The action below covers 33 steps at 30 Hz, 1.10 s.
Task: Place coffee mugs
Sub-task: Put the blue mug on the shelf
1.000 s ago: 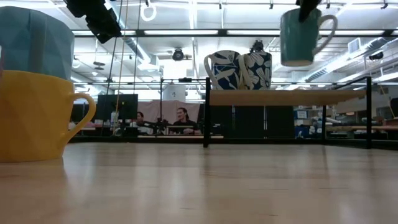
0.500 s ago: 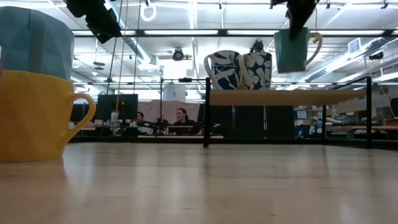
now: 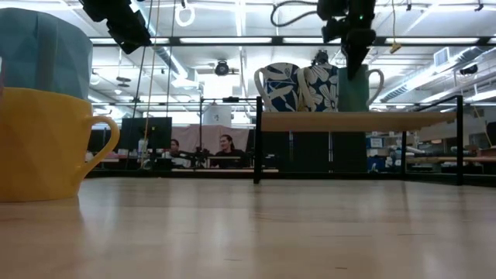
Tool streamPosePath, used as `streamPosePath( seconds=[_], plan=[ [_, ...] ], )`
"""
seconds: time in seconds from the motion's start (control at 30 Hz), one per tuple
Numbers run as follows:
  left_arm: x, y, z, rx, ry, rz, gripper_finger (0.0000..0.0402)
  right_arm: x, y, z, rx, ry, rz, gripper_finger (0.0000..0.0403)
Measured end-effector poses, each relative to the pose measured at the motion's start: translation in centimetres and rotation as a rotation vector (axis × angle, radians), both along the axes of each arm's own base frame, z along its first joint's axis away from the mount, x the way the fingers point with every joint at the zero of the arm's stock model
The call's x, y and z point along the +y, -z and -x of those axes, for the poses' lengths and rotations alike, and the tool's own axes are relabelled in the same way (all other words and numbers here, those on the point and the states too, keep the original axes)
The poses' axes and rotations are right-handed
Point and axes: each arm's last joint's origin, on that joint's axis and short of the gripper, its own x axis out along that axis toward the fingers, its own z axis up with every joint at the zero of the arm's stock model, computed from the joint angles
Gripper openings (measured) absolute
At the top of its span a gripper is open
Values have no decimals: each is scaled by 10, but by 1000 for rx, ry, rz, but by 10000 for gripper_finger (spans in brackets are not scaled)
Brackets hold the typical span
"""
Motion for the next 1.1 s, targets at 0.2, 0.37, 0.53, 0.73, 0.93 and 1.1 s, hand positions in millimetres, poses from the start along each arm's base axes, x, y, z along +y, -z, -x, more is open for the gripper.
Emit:
streamPosePath(
  seconds=[0.2, 0.37, 0.53, 0.73, 0.93, 1.1],
  plan=[
    [0, 0, 0, 0, 0, 0, 153, -18, 6, 5, -25, 34, -37, 38],
    [0, 0, 0, 0, 0, 0, 153, -22, 5, 9, -63, -3, -74, 38],
    [0, 0, 0, 0, 0, 0, 153, -24, 5, 11, -95, -19, -109, 39],
    [0, 0, 0, 0, 0, 0, 153, -24, 5, 11, -108, -56, -124, 39],
    [0, 0, 0, 0, 1, -1, 153, -24, 5, 11, -107, -83, -120, 39],
    [0, 0, 0, 0, 0, -1, 153, -24, 5, 11, -109, -84, -122, 39]
  ],
)
